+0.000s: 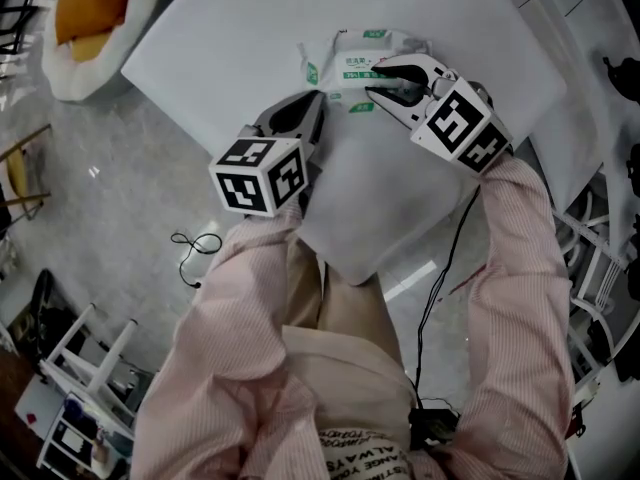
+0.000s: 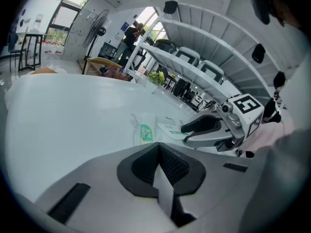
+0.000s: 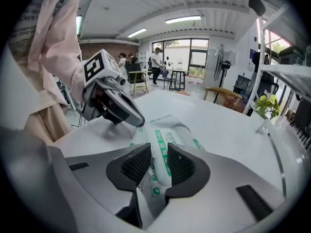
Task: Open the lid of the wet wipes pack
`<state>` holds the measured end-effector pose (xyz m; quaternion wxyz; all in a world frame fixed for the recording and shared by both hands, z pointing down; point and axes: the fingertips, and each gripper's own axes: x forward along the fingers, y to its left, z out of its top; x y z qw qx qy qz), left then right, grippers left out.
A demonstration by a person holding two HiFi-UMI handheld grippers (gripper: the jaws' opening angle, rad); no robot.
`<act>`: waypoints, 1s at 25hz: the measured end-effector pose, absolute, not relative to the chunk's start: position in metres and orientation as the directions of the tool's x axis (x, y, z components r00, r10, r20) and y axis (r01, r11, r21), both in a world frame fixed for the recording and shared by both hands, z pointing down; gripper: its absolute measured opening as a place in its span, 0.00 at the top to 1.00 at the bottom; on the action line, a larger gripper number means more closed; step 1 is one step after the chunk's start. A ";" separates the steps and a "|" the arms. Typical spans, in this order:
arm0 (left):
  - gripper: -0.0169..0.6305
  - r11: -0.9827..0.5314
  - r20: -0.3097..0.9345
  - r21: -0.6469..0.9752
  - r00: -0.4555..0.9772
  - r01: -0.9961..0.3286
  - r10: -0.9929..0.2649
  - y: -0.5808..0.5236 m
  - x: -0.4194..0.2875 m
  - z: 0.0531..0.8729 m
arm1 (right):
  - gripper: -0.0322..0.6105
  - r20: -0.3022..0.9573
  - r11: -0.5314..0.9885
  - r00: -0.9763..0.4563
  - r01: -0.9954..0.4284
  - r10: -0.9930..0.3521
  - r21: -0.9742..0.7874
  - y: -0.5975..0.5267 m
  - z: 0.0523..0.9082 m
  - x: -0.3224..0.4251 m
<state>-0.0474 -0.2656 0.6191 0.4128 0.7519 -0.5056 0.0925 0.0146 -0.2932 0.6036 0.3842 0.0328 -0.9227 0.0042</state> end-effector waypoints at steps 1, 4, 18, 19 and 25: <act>0.98 -0.148 0.557 0.525 0.470 -0.838 -0.685 -0.265 -0.047 0.619 | 0.79 0.706 0.998 -0.706 -0.067 -0.047 -0.001 -0.293 0.603 0.015; 0.97 -0.149 0.557 0.521 0.467 -0.841 -0.687 -0.265 -0.048 0.618 | 0.80 0.680 0.993 -0.732 -0.098 -0.023 -0.073 -0.296 0.598 0.014; 0.98 -0.149 0.557 0.519 0.465 -0.842 -0.688 -0.266 -0.049 0.618 | 0.85 0.585 0.971 -0.808 -0.192 -0.073 -0.144 -0.322 0.571 0.008; 0.98 -0.149 0.557 0.520 0.466 -0.841 -0.687 -0.266 -0.048 0.618 | 0.85 0.582 0.971 -0.809 -0.195 -0.080 -0.137 -0.323 0.570 0.008; 0.98 -0.148 0.557 0.522 0.467 -0.840 -0.687 -0.266 -0.048 0.619 | 0.88 0.561 0.968 -0.817 -0.230 -0.137 -0.097 -0.333 0.566 0.005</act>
